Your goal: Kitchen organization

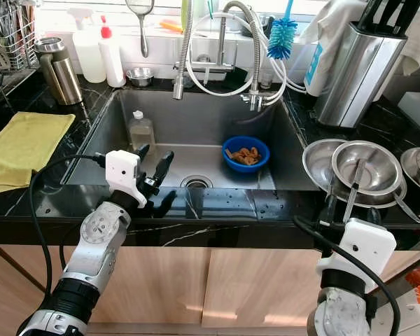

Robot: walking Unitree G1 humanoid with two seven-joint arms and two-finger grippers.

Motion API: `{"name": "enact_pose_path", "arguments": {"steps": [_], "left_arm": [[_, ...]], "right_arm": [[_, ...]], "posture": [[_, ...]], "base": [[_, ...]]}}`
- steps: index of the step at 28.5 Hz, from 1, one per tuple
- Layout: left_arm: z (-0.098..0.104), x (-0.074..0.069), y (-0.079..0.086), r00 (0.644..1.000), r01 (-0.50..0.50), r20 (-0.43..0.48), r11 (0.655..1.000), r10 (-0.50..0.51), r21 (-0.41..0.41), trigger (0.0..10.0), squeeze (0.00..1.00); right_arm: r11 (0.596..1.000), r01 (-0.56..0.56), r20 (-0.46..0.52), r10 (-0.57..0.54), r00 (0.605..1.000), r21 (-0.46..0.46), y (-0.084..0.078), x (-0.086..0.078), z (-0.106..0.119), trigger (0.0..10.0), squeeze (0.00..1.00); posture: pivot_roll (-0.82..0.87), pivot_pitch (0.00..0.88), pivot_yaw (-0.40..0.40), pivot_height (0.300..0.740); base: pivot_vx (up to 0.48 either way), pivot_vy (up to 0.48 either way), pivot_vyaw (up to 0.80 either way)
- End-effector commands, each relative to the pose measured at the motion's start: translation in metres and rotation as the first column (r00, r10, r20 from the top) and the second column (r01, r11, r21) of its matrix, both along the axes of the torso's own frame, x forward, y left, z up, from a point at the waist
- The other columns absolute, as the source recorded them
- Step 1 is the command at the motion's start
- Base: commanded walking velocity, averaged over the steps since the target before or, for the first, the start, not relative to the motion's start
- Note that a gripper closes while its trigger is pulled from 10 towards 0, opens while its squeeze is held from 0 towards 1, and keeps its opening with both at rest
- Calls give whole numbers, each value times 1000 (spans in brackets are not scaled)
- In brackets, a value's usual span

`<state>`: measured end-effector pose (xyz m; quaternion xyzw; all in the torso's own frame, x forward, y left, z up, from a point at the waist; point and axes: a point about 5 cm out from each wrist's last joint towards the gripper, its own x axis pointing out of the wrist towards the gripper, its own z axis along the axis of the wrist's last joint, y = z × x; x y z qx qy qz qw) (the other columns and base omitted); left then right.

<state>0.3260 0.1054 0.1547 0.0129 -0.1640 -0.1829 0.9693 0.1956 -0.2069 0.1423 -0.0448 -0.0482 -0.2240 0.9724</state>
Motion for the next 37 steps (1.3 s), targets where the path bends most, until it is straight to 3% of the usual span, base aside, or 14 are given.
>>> {"name": "enact_pose_path", "arguments": {"steps": [1,37], "left_arm": [[0,-1,-2,1000,7,10,1000,-7,10,10000,0],[0,-1,-1,1000,5,8,1000,-5,23,10000,0]], "right_arm": [[999,23,-43,-21,999,31,-2,1,-7,10000,0],[990,82,-105,-70,992,118,-3,6,-21,10000,0]], "posture": [[54,38,-61,740],[62,48,-61,740]], "base": [[0,0,0],[0,0,0]]}}
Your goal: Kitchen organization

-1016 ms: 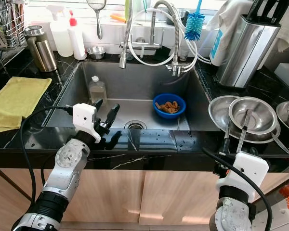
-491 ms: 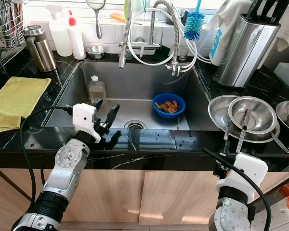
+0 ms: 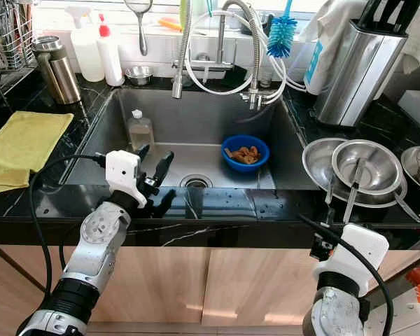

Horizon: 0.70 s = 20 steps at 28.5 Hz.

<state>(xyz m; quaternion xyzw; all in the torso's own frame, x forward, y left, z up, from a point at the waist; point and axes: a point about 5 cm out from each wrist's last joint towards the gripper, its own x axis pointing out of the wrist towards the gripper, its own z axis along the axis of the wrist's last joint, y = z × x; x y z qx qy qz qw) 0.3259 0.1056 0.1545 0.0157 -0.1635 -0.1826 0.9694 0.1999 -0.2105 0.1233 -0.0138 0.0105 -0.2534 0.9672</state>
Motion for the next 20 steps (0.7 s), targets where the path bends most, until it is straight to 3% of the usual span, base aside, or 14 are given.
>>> {"name": "enact_pose_path", "arguments": {"steps": [1,4,5,6,7,9,10,14,18,19,20], "left_arm": [[0,-1,-2,1000,6,8,1000,-7,18,10000,0],[0,-1,-2,1000,7,8,1000,-7,18,10000,0],[0,-1,-2,1000,7,8,1000,-7,18,10000,0],[0,-1,-2,1000,7,8,1000,-7,18,10000,0],[0,-1,-2,1000,7,8,1000,-8,18,10000,0],[0,-1,-2,1000,8,8,1000,-8,18,10000,0],[0,-1,-2,1000,8,7,1000,-8,18,10000,0],[0,-1,-2,1000,8,8,1000,-9,18,10000,0],[0,-1,-2,1000,9,8,1000,-9,19,10000,0],[0,-1,-2,1000,9,8,1000,-9,20,10000,0],[0,-1,-2,1000,10,8,1000,-10,20,10000,0]], "right_arm": [[999,15,-2,-15,1000,33,1,2,-2,10000,0],[999,13,5,-14,1000,35,1,3,-1,10000,0],[999,13,7,-13,1000,36,1,3,-1,9020,0],[999,13,8,-13,1000,35,1,3,0,9020,0],[999,13,8,-13,1000,36,1,3,0,5451,0],[999,12,9,-12,1000,37,1,4,0,3020,0],[999,11,9,-11,1000,37,1,4,-1,2627,0],[999,7,7,-8,1000,40,2,5,-1,2824,0],[999,7,7,-7,1000,41,2,5,-1,4000,0],[999,7,6,-7,1000,41,2,6,-1,5569,0],[999,7,6,-7,1000,42,2,6,-1,10000,0]], "posture": [[62,48,-61,740],[62,48,-61,740],[62,48,-61,740],[62,48,-61,740],[63,47,-61,740],[63,47,-61,740],[63,47,-61,740],[64,46,-61,740],[64,46,-61,740],[64,45,-61,740],[65,44,-61,740]], "base": [[0,0,0],[0,0,0],[0,0,0],[0,0,0],[0,0,0],[0,0,0],[0,0,0],[0,0,0],[0,0,0],[0,0,0],[0,0,0]]}}
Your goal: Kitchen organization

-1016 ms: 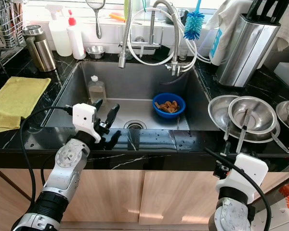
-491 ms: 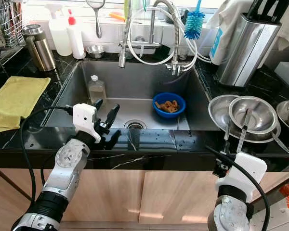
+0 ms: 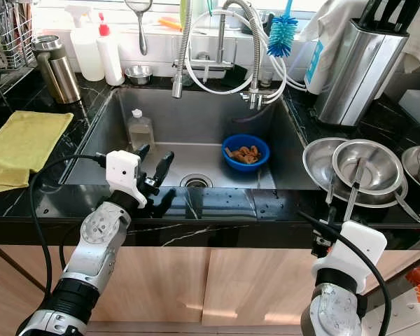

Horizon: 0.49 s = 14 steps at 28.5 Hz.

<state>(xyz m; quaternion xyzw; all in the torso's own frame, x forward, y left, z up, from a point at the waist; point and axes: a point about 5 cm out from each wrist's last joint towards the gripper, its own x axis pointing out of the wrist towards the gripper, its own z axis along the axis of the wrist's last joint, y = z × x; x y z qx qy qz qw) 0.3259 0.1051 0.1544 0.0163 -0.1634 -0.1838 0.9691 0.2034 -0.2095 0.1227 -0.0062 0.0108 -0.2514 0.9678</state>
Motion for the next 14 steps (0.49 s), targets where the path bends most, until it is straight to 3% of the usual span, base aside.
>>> {"name": "enact_pose_path", "arguments": {"steps": [1,7,8,9,10,11,13,14], "left_arm": [[0,-1,-2,1000,8,7,1000,-8,18,10000,0],[0,-1,-2,1000,10,8,1000,-10,18,10000,0],[0,-1,-2,1000,11,8,1000,-11,19,10000,0],[0,-1,-2,1000,11,8,1000,-11,19,10000,0],[0,-1,-2,1000,11,8,1000,-12,19,10000,0],[0,-1,-2,1000,13,9,1000,-13,19,10000,0],[0,-1,-3,1000,15,9,1000,-15,19,10000,0],[0,-1,-3,1000,16,9,1000,-16,20,10000,0]], "right_arm": [[1000,11,2,-12,1000,27,1,3,-1,10000,0],[1000,10,3,-10,1000,28,2,4,-1,10000,0],[1000,9,6,-9,1000,29,2,4,0,5490,0],[1000,8,8,-8,1000,29,2,5,0,5490,0],[1000,7,9,-7,1000,30,3,5,0,2353,0],[1000,6,11,-6,1000,31,3,5,0,0,0],[999,5,11,-5,1000,31,3,5,0,0,0],[999,4,12,-5,1000,32,3,5,0,1255,0]], "posture": [[65,43,-60,740],[66,38,-59,740],[65,37,-58,740],[65,35,-58,740],[64,34,-57,740],[64,34,-57,740],[64,31,-57,740],[64,30,-56,740]], "base": [[0,0,0],[0,0,0],[0,0,0],[0,0,0],[0,0,0],[0,0,0],[0,0,0],[0,0,0]]}}
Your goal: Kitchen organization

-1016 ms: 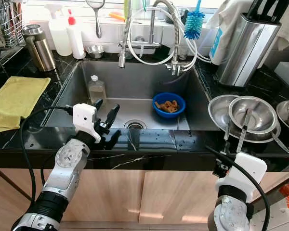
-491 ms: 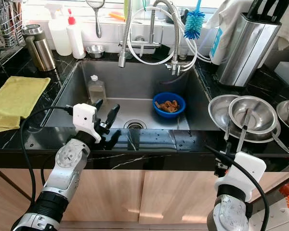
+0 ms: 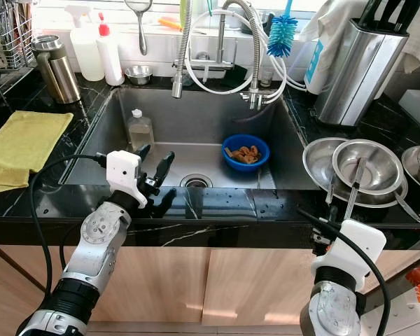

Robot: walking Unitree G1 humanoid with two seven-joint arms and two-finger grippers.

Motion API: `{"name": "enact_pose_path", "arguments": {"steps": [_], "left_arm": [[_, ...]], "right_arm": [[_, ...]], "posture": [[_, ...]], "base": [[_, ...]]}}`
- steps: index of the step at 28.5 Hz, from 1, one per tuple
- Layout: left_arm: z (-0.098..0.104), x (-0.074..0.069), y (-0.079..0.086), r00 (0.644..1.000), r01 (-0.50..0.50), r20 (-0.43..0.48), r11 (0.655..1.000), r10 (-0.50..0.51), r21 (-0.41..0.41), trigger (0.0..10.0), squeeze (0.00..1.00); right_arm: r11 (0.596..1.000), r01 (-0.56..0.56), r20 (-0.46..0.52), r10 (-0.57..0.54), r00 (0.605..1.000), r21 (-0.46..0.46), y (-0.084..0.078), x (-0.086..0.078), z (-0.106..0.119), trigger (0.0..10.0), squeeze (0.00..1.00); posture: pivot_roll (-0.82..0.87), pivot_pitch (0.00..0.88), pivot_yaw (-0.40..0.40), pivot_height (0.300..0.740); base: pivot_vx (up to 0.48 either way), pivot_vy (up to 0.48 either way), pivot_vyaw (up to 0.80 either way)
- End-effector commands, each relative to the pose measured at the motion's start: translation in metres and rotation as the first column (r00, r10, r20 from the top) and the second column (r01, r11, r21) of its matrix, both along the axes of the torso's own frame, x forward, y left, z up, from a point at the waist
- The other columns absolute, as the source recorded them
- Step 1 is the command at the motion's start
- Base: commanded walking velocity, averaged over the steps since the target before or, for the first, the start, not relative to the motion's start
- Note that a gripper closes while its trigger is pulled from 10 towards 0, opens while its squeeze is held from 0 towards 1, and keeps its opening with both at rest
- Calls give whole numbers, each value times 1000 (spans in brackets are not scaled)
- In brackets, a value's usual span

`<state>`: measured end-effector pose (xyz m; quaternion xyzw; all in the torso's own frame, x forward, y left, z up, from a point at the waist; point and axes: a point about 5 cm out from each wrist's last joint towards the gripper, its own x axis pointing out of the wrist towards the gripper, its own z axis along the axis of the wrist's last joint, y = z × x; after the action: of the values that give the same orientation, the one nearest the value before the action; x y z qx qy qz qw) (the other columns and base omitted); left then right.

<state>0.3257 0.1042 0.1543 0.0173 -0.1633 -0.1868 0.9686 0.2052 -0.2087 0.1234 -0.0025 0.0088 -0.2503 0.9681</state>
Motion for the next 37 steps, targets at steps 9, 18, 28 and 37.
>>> {"name": "enact_pose_path", "arguments": {"steps": [9,18,28,37], "left_arm": [[0,0,-3,1000,15,9,1000,-15,18,10000,0],[0,0,-2,1000,10,9,1000,-11,18,10000,0],[1,0,-3,1000,9,10,1000,-9,16,10000,0],[0,0,-3,1000,9,9,1000,-10,16,10000,0]], "right_arm": [[1000,2,-5,-2,1000,30,3,5,-3,10000,0],[999,7,4,-7,1000,34,4,5,-2,10000,0],[1000,-1,24,0,1000,31,4,6,1,4784,0],[1000,-5,28,5,1000,31,5,7,2,824,0]], "posture": [[64,28,-56,740],[68,35,-58,740],[68,35,-60,740],[68,34,-60,740]], "base": [[0,0,0],[0,0,0],[0,0,0],[0,0,0]]}}
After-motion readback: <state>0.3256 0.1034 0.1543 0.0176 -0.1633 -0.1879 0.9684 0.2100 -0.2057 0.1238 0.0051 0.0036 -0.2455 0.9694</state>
